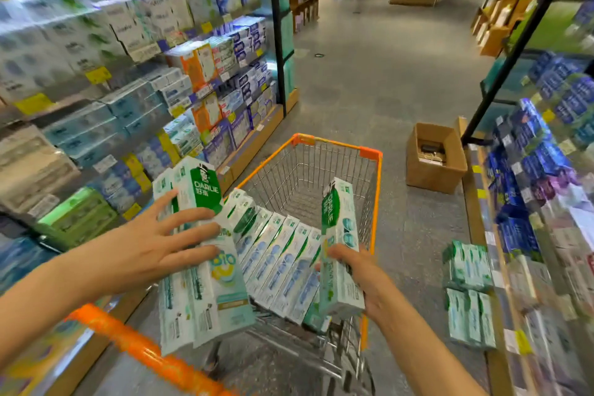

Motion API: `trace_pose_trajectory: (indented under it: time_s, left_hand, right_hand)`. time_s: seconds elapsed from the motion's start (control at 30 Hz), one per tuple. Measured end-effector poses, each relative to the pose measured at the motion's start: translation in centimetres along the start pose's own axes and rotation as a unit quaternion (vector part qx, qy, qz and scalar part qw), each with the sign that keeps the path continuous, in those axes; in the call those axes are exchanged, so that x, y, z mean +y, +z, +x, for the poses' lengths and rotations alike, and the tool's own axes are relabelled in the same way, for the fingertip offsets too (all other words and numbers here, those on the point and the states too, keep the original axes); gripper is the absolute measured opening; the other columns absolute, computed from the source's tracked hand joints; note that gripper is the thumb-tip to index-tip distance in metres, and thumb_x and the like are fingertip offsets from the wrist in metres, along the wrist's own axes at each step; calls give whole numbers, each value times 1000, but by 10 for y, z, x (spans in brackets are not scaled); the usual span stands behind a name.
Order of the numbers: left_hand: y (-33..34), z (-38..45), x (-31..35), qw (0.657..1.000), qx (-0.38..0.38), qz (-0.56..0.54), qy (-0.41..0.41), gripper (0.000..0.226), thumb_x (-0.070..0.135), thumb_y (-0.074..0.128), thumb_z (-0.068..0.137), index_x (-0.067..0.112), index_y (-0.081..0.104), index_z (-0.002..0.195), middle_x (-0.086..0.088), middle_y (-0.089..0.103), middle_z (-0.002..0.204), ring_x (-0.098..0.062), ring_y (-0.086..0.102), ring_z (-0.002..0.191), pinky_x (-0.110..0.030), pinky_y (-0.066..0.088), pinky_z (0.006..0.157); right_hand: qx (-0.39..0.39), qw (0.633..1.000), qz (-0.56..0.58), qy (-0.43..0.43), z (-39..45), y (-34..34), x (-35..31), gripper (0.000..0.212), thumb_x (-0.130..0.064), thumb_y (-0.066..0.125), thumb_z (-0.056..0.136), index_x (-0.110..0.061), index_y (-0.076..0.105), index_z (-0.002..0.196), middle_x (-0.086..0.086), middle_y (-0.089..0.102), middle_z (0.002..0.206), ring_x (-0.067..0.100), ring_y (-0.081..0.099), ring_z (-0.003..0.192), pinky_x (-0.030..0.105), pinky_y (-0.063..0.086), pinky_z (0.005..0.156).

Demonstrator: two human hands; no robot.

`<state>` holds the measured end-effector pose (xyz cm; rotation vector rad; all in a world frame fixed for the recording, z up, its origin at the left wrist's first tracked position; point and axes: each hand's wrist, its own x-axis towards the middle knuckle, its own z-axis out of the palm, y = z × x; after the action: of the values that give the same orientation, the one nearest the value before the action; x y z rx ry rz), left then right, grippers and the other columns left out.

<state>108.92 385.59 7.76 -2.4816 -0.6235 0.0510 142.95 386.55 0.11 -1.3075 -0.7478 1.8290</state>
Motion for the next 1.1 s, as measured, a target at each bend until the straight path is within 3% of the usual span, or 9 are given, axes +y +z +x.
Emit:
trace_pose_trajectory:
  time_s: [0.07,0.17,0.33,0.43,0.57,0.7,0.9,1.03,1.1]
  left_hand:
    - [19,-19,-7,1000,0,0,-1,90,6,55,80,20,4,152,-7,6,159,-28,3,146,-65,14,106]
    - [48,-32,-26,999,-34,-15,33,124,6,80,55,20,2,152,-7,-3,159,-29,-1,146,-66,12,106]
    - [96,-39,-75,995,-22,-49,85,123,11,82,57,20,4,152,-6,-2,159,-28,-2,146,-65,11,106]
    - [117,-44,-99,993,5,-41,112,94,11,72,66,19,25,146,-13,29,150,-29,-4,146,-65,11,106]
    - [129,-46,-127,986,61,-54,143,66,-1,60,68,19,41,128,-9,45,129,-35,32,131,-68,27,99]
    - [138,-47,-136,979,93,-73,168,74,0,71,57,19,44,122,-9,45,126,-33,41,119,-60,14,106]
    - [164,-39,-136,972,91,-76,200,73,3,55,63,19,37,132,-8,44,130,-35,32,128,-62,12,105]
    - [168,-31,-132,973,62,-87,207,82,3,59,64,19,26,137,-7,42,134,-31,1,145,-61,11,106]
    - [166,-28,-133,973,45,-93,205,90,3,70,59,19,28,137,-8,43,133,-31,2,145,-61,11,106]
  right_hand:
    - [31,999,-16,15,22,12,16,85,-29,76,74,-16,30,144,15,56,129,32,58,111,47,47,96]
    - [34,999,-26,16,56,53,34,70,-28,67,85,-17,28,142,8,50,129,24,54,112,38,42,97]
    - [100,992,-80,12,118,133,67,85,-32,65,81,-22,14,150,7,30,150,32,41,130,47,40,105]
    - [129,989,-71,26,145,165,84,84,-29,63,84,-20,13,150,3,27,150,29,38,133,40,38,107]
    - [178,981,-69,30,187,181,122,100,-50,67,65,-19,19,148,7,38,147,28,46,128,47,42,103]
    - [203,972,-112,45,193,193,127,78,-36,68,79,-14,29,143,14,53,132,31,56,114,40,49,93]
    - [196,961,-191,43,197,187,125,60,-22,69,85,-12,38,136,6,59,124,14,58,102,18,50,74]
    - [194,952,-222,79,211,190,133,89,-40,72,77,-13,24,147,8,38,145,28,46,127,38,45,100]
    - [191,952,-223,82,230,186,151,103,-60,71,59,-16,31,143,11,40,145,29,48,125,45,48,98]
